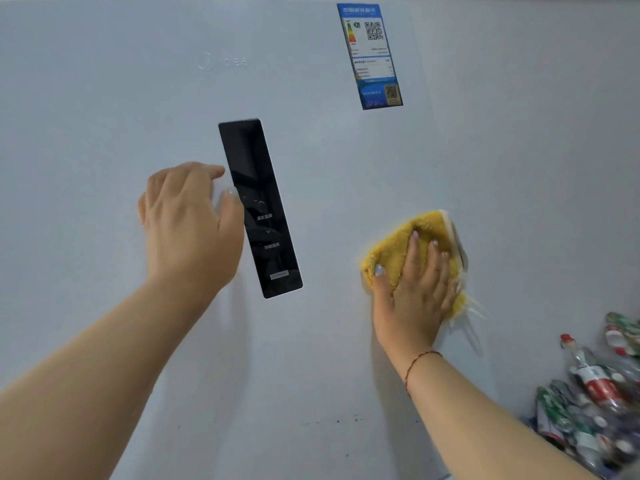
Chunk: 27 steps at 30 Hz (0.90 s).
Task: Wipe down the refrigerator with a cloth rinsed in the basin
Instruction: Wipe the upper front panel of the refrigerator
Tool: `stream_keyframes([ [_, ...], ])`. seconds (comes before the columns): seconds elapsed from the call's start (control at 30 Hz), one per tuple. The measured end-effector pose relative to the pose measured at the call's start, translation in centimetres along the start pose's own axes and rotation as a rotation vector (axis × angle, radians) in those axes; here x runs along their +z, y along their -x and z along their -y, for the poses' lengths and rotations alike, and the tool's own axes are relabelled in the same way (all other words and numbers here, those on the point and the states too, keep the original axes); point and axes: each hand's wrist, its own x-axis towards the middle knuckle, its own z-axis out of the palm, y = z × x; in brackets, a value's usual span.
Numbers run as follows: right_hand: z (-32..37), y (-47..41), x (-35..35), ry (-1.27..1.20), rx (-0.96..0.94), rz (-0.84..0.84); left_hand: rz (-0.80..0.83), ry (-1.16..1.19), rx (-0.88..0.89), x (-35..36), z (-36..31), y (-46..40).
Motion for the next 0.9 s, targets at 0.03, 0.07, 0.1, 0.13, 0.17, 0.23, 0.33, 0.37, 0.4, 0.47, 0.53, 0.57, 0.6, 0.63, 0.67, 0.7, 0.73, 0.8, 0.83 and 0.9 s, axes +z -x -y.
stream_keyframes([
  [0.03,1.2,1.2,0.3,-0.006,-0.007,0.001,0.006,-0.003,0.002,-0.3,0.2,0.2],
  [0.07,2.3,2.3,0.6,-0.005,-0.033,0.006,0.009,-0.004,0.005,-0.5,0.5,0.4],
  [0.1,3.4,3.4,0.8,-0.001,-0.073,0.012,0.011,-0.006,0.007,-0.9,0.7,0.6],
  [0.13,4.5,4.3,1.0,0.001,-0.119,0.021,0.012,-0.011,0.009,-1.2,0.9,0.8],
  [0.17,5.5,5.2,1.0,-0.001,-0.171,0.037,0.014,-0.019,0.012,-1.5,1.1,1.0],
  [0.23,7.4,7.2,1.1,-0.005,-0.307,0.082,0.016,-0.03,0.011,-2.1,1.6,1.4],
  [0.33,9.3,10.1,1.3,0.01,-0.614,0.148,0.014,-0.026,0.007,-2.6,2.1,1.8],
  [0.37,9.3,10.8,1.5,0.015,-0.724,0.164,0.015,-0.023,0.007,-2.7,2.3,1.9],
  [0.4,9.0,11.2,1.6,0.02,-0.829,0.175,0.015,-0.02,0.006,-2.7,2.3,1.9],
  [0.47,7.8,11.2,1.6,0.04,-1.028,0.198,0.014,-0.014,0.002,-2.8,2.3,2.1],
  [0.53,5.9,10.4,1.3,0.084,-1.214,0.216,0.014,-0.005,0.004,-2.7,2.2,2.3],
  [0.57,4.9,9.8,1.1,0.107,-1.288,0.215,0.015,0.0,0.007,-2.7,2.2,2.4],
  [0.6,3.9,9.0,0.9,0.128,-1.341,0.207,0.015,0.005,0.009,-2.6,2.2,2.5],
  [0.63,2.8,8.1,0.7,0.148,-1.367,0.191,0.015,0.009,0.01,-2.7,2.2,2.6],
  [0.67,1.8,7.1,0.5,0.172,-1.363,0.168,0.015,0.01,0.011,-2.7,2.3,2.7],
  [0.7,0.6,6.2,0.3,0.201,-1.326,0.142,0.016,0.01,0.01,-2.8,2.4,2.8],
  [0.73,-0.6,5.3,0.2,0.232,-1.257,0.114,0.016,0.007,0.009,-3.0,2.5,2.9],
  [0.8,-3.3,4.1,0.0,0.274,-1.031,0.061,0.016,-0.007,0.003,-3.5,3.0,3.1],
  [0.83,-4.6,4.1,-0.1,0.281,-0.886,0.04,0.02,-0.014,0.001,-3.8,3.3,3.2],
  [0.9,-5.9,5.2,-0.1,0.254,-0.595,0.035,0.033,-0.031,0.005,-4.6,4.0,3.5],
])
